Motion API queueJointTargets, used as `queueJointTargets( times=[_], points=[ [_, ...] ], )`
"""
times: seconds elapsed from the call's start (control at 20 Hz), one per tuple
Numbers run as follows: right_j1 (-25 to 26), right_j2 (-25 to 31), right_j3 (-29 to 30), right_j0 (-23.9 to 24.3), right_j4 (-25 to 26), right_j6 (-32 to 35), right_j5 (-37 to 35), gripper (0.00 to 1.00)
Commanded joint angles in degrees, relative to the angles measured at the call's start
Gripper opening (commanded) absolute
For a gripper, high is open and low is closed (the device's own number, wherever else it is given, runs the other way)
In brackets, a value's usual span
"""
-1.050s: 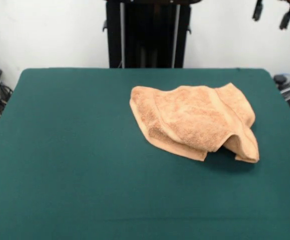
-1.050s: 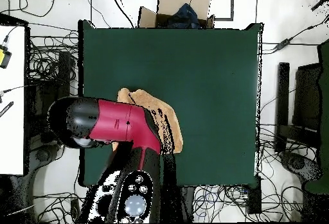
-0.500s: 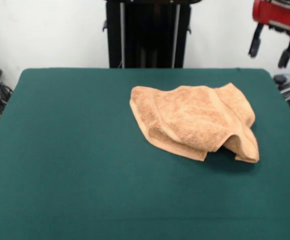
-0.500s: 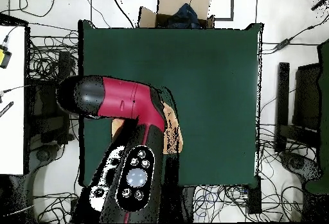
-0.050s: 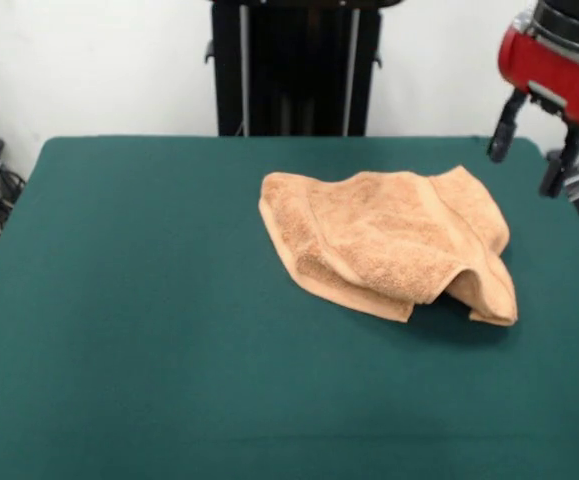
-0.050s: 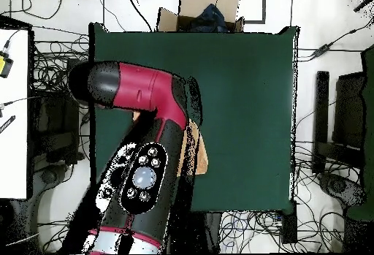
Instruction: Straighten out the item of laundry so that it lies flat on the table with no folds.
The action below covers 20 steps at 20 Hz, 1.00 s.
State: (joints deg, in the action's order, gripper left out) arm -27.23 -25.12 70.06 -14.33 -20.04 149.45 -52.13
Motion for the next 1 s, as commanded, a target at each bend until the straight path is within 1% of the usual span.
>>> queueJointTargets(
  times=[0.05,0.1,0.25,0.3,0.35,0.45,0.5,0.75,0.9,1.0],
  points=[
    [8.9,-8.0,-9.4,-2.5,-2.9,32.6,-10.4,1.0],
    [9.3,-8.2,-10.0,-2.6,-3.0,33.7,-11.5,1.0],
    [11.8,-9.3,-11.7,-4.2,-3.1,40.3,-15.0,1.0],
    [12.4,-9.6,-12.5,-4.3,-2.9,41.5,-16.3,1.0],
    [13.0,-9.0,-13.0,-4.2,-3.8,44.3,-18.7,1.0],
    [14.4,-9.6,-14.1,-4.4,-3.3,46.2,-19.5,1.0],
    [14.5,-9.2,-14.0,-4.2,-3.4,46.6,-19.4,1.0],
    [16.0,-7.8,-12.3,-4.0,-3.2,50.0,-14.5,1.0],
    [17.1,-7.0,-14.0,-3.3,-3.2,50.1,-16.9,1.0],
    [17.8,-5.6,-15.4,-2.2,-3.2,47.8,-18.8,1.0]
  ],
)
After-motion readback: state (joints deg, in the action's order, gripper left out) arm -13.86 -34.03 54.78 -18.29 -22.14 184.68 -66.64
